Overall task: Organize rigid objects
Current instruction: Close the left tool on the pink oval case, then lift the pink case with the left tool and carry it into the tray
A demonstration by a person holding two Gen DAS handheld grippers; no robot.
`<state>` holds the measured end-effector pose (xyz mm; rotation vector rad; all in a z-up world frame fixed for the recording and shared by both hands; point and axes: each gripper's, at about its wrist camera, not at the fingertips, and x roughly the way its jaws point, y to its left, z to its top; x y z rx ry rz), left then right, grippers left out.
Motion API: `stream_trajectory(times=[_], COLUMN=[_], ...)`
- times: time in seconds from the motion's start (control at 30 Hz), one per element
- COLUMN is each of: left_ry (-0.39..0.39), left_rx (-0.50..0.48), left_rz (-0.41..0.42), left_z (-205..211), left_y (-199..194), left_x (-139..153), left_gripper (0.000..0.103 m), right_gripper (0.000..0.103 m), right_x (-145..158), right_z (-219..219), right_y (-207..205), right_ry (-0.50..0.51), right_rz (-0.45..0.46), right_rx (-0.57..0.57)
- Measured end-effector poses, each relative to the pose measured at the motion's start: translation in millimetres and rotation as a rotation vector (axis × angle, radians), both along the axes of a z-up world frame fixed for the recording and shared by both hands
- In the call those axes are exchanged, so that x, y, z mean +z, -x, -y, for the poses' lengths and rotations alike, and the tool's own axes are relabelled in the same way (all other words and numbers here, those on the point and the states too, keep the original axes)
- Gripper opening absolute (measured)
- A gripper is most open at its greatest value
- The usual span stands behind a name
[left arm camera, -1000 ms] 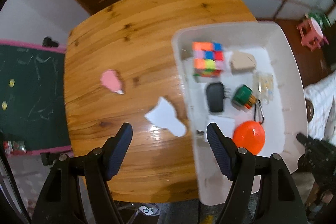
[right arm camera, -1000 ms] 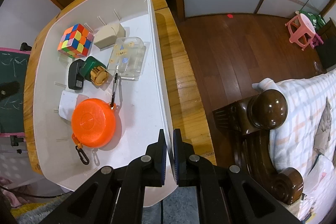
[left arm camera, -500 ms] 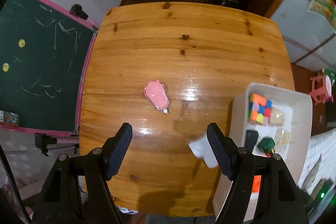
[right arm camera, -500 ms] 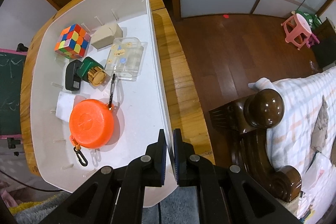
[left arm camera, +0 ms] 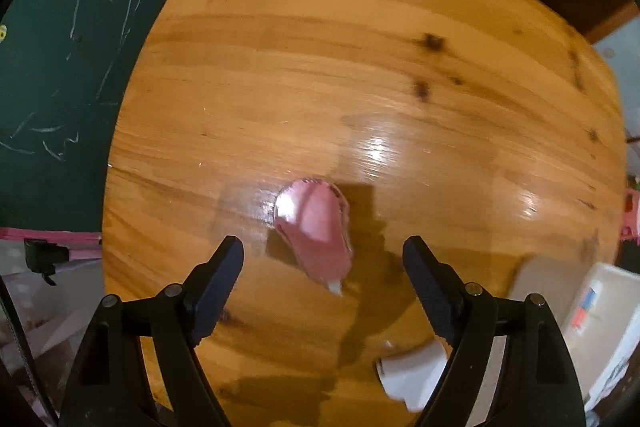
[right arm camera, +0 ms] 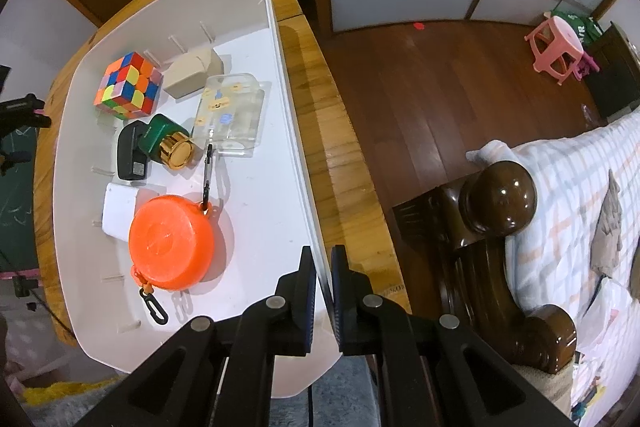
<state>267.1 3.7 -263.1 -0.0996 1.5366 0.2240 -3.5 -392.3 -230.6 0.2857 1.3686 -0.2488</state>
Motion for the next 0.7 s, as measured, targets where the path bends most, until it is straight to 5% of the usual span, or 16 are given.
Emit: stream_trajectory(times=[0.53, 0.7], left_ry=[0.0, 0.048], left_rx=[0.13, 0.196], left_rz=[-0.021, 0.014], left_z=[-14.1, -25.1], left_y=[-0.1, 8.1], left_x=[-38.1, -34.4], left_gripper=[0.083, 0.055], right_gripper=[0.009, 0.009], right_x=[-1.1, -1.5], right_z=[0.7, 0.6], right_y=[-2.0, -2.5], right_ry=[0.0, -0.001], right_rz=[-0.021, -0.022], right_rx=[-0.032, -0.034])
